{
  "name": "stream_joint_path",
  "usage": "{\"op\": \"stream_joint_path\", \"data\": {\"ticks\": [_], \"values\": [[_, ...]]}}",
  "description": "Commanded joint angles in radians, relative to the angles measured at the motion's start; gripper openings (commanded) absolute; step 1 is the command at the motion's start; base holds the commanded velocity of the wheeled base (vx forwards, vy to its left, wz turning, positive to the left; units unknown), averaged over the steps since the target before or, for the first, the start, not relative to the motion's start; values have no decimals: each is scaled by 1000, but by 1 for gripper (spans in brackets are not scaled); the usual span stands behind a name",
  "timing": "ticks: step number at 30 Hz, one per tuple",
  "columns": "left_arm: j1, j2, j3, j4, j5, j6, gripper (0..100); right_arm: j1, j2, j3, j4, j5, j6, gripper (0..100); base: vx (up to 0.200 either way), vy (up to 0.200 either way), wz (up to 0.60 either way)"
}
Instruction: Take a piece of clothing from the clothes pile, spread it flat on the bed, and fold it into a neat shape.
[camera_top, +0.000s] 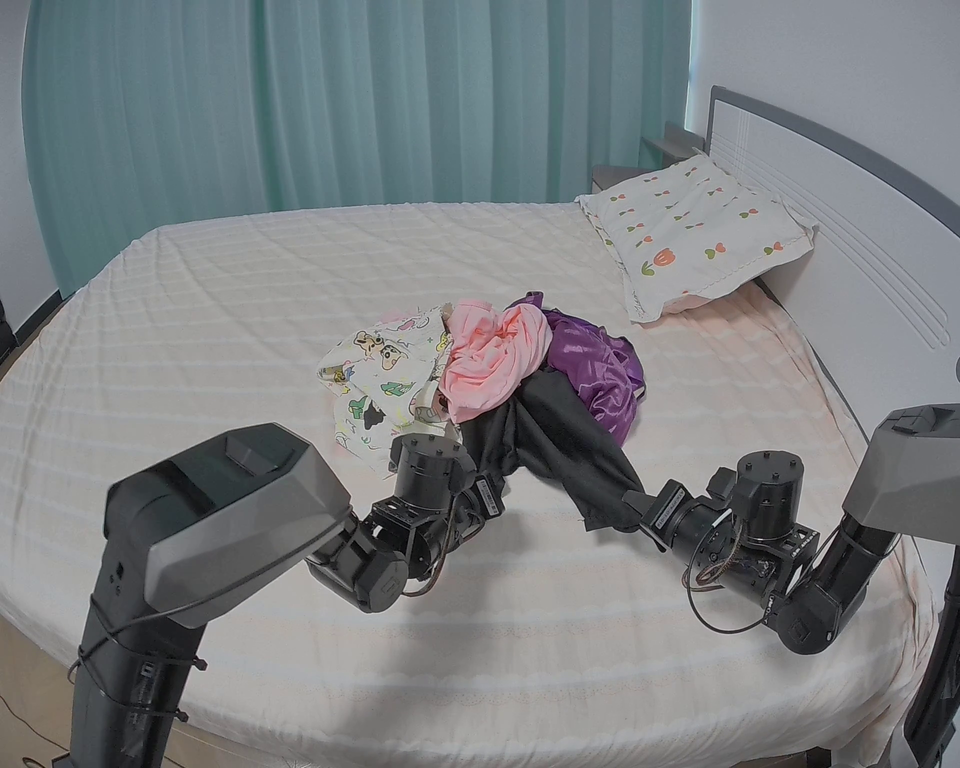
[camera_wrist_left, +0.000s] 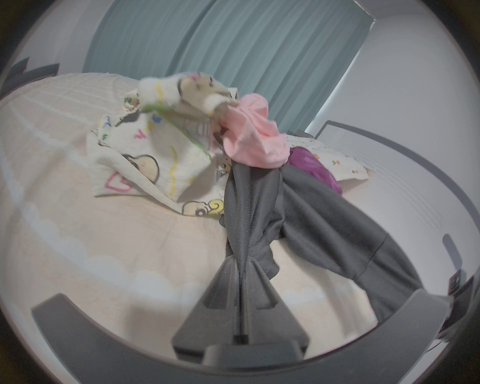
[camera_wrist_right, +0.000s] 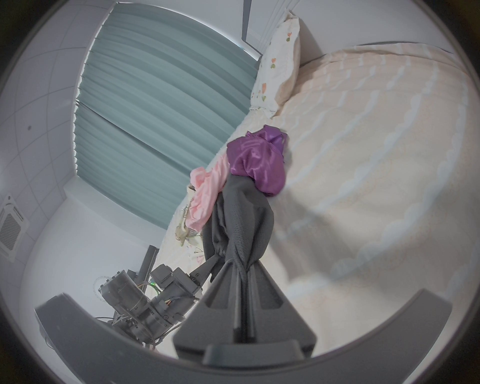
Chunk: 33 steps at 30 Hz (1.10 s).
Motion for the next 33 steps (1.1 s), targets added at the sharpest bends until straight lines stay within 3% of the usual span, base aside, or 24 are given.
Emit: {"op": "stream_joint_path", "data": {"ticks": [1, 3, 9, 13, 14, 15, 19, 25, 29, 33], "values": [[-12, -248, 157, 1, 3, -65, 0, 15, -31, 46, -147, -4, -4, 0, 0, 0, 0], [-29, -375, 220, -1, 3, -66, 0, 15, -57, 86, -238, 4, -10, 0, 0, 0, 0], [-58, -647, 297, -1, 3, -65, 0, 22, -269, 60, -236, 12, -27, 0, 0, 0, 0], [-56, -750, 297, 5, 2, -57, 0, 16, -381, -2, -236, 64, -61, 0, 0, 0, 0], [-50, -830, 280, 8, 2, -27, 0, -11, -476, -86, -232, 124, -142, 0, 0, 0, 0], [-47, -854, 269, 8, 2, -10, 0, -14, -511, -120, -225, 142, -165, 0, 0, 0, 0], [-39, -932, 255, 8, 3, 47, 0, -10, -613, -191, -116, 194, -188, 0, 0, 0, 0], [25, -1020, 317, 7, 2, 38, 0, 4, -617, -174, -98, 203, -171, 0, 0, 0, 0], [28, -1009, 519, -11, -1, 7, 0, 47, -456, -45, -146, 199, -171, 0, 0, 0, 0], [14, -926, 610, -45, 0, -34, 0, 36, -298, -11, -244, 188, -142, 0, 0, 0, 0]]}}
